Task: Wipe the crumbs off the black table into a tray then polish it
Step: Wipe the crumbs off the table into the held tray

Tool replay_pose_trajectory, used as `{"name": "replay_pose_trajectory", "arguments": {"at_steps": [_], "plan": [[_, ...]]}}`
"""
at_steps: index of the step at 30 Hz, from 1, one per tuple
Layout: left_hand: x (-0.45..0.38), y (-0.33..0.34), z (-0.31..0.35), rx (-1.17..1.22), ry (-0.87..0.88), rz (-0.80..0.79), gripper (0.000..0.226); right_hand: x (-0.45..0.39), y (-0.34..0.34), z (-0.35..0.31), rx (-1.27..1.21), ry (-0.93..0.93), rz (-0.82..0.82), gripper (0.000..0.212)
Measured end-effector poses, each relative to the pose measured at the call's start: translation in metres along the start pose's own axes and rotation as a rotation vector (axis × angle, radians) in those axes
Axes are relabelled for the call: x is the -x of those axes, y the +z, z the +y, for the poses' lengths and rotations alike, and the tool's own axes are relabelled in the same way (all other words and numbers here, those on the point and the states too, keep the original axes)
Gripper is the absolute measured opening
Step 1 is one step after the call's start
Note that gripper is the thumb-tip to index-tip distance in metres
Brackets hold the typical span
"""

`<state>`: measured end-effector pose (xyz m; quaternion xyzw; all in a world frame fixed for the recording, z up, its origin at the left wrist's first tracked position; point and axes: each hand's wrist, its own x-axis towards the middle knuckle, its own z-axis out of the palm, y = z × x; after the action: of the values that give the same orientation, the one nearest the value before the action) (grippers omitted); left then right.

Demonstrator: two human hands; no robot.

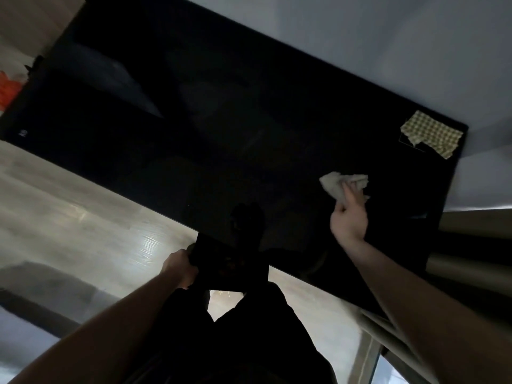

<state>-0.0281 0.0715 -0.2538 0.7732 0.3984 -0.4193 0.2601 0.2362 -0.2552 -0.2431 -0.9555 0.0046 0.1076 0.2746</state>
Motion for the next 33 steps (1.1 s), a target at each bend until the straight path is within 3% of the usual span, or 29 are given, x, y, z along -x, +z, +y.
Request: {"name": "replay_pose_trajectory", "arguments": {"at_steps": [5, 11, 13, 16, 19, 22, 27, 30, 33], "plan": [[0.005, -0.002, 0.0, 0.012, 0.001, 0.006, 0.027, 0.112, 0.053, -0.047, -0.133, -0.235, -0.142, 0.063], [0.002, -0.006, -0.014, 0.079, -0.03, -0.027, 0.028, 0.175, 0.077, -0.104, -0.328, -0.336, -0.637, 0.058], [-0.005, -0.006, -0.023, 0.105, -0.048, -0.052, 0.026, 0.168, 0.074, -0.126, -0.383, -0.334, -0.717, 0.055], [-0.001, -0.015, -0.029, 0.129, -0.04, -0.058, 0.028, 0.134, 0.078, -0.162, -0.41, -0.37, -0.64, 0.054], [0.005, -0.024, -0.035, 0.143, -0.029, -0.031, 0.025, 0.093, 0.095, -0.198, -0.324, -0.427, -0.511, 0.052], [0.006, -0.031, -0.045, 0.15, -0.037, -0.013, 0.026, 0.068, 0.119, -0.225, -0.203, -0.452, -0.493, 0.051], [0.006, -0.044, -0.059, 0.074, -0.046, 0.015, 0.014, 0.089, 0.151, -0.218, 0.049, -0.632, -0.43, 0.057], [0.005, -0.048, -0.066, 0.067, -0.051, 0.028, 0.022, 0.131, 0.148, -0.192, 0.046, -0.779, -0.494, 0.061], [0.006, -0.051, -0.07, 0.053, -0.051, 0.025, 0.023, 0.178, 0.133, -0.165, -0.069, -0.751, -0.662, 0.069]]}}
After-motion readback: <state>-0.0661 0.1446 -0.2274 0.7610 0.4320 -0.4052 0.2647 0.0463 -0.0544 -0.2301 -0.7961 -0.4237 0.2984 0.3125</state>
